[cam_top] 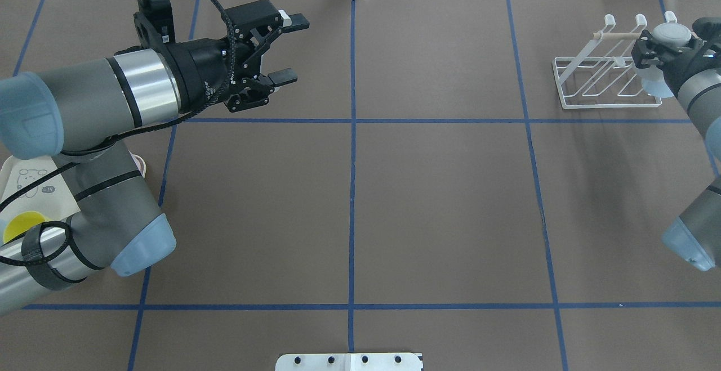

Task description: Transfer IKEA cup to right arm and place on rack

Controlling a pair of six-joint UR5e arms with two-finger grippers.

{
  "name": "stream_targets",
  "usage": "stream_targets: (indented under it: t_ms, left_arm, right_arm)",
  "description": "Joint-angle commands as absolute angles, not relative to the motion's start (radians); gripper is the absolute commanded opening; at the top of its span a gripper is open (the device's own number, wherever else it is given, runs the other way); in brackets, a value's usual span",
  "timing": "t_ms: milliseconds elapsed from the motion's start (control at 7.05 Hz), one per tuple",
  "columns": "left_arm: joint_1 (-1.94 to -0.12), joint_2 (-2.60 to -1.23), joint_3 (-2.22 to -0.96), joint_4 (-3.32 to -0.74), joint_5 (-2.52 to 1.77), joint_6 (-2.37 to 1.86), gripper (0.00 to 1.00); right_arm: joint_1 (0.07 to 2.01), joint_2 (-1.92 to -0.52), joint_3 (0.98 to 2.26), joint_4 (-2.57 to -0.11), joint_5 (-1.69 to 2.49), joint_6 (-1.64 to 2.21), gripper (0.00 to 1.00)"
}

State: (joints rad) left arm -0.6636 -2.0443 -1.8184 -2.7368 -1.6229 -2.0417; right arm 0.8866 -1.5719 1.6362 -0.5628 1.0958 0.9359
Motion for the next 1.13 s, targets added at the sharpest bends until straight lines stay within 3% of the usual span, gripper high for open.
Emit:
stream_targets:
  t_ms: [0,992]
  left_arm:
    - [-0.663,-2.045,-1.815,-2.737,-1.623,-2.042,1.0]
    - [-0.663,-2.043,-1.815,-2.738,-1.623,-2.043,1.0]
  right_arm:
    - [0.887,-1.562,1.628,-0.563,1.095,0.936,0.0]
    - [0.9,-1.556,1.606,-0.564,1.095,0.936,0.0]
